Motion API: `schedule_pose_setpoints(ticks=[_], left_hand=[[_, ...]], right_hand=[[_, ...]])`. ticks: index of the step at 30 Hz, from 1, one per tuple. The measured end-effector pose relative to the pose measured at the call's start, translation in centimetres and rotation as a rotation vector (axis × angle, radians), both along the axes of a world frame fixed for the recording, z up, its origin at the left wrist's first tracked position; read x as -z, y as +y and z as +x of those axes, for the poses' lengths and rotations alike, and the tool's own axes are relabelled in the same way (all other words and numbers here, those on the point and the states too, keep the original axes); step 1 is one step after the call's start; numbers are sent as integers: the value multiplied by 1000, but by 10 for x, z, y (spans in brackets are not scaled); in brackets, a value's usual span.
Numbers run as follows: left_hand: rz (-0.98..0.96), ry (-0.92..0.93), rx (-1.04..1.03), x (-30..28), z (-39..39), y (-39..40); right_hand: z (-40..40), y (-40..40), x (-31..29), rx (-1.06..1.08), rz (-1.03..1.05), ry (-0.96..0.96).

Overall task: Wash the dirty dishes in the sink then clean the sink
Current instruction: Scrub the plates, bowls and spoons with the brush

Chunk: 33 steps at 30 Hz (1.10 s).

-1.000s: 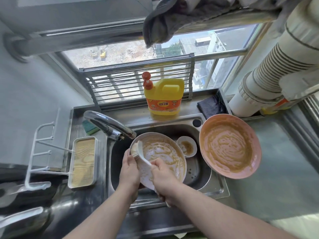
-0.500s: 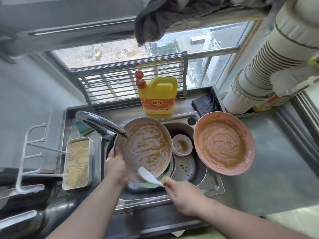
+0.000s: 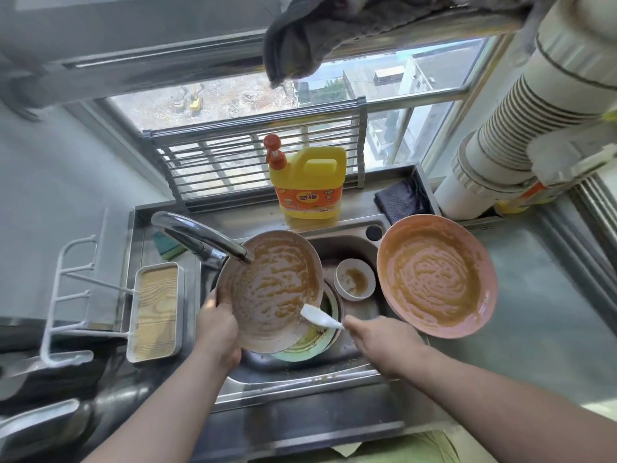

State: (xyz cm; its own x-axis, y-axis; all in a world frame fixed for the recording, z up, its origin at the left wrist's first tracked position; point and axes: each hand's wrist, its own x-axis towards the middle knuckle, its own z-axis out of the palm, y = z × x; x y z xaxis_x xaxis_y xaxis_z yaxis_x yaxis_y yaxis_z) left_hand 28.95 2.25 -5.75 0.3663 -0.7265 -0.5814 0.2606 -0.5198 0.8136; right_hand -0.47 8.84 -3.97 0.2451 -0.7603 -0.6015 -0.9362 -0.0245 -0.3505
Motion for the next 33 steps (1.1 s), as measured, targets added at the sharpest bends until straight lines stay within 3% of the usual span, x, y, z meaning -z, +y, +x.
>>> schedule_pose_setpoints(ticks=[5,8,12,18,22,25,29,31,33], left_hand=[[-4,-103,-27,-5,-3,1],[49,-171,44,-4,6,-2],[147,-193,177,-1,10,-2],[132,-219,74,5,7,-1],[35,-323,272,9,5,15],[36,-399,293,3,11,10],[11,-250,207,-8,4,6],[12,-74,180,-10,-6,11],[19,-22,178,-7,-18,20]], right_hand=[[56,29,-7,74,116,-142],[37,-3,1,164,12,-11],[35,-37,-2,109,-106,146],[86,41,-10,133,110,-204],[121,25,-26,78,94,-316],[111,2,-26,104,116,-391],[103,-13,-24,214,145,-544],[108,-30,-20,259,62,-518],[110,-51,-16,287,-1,-444]])
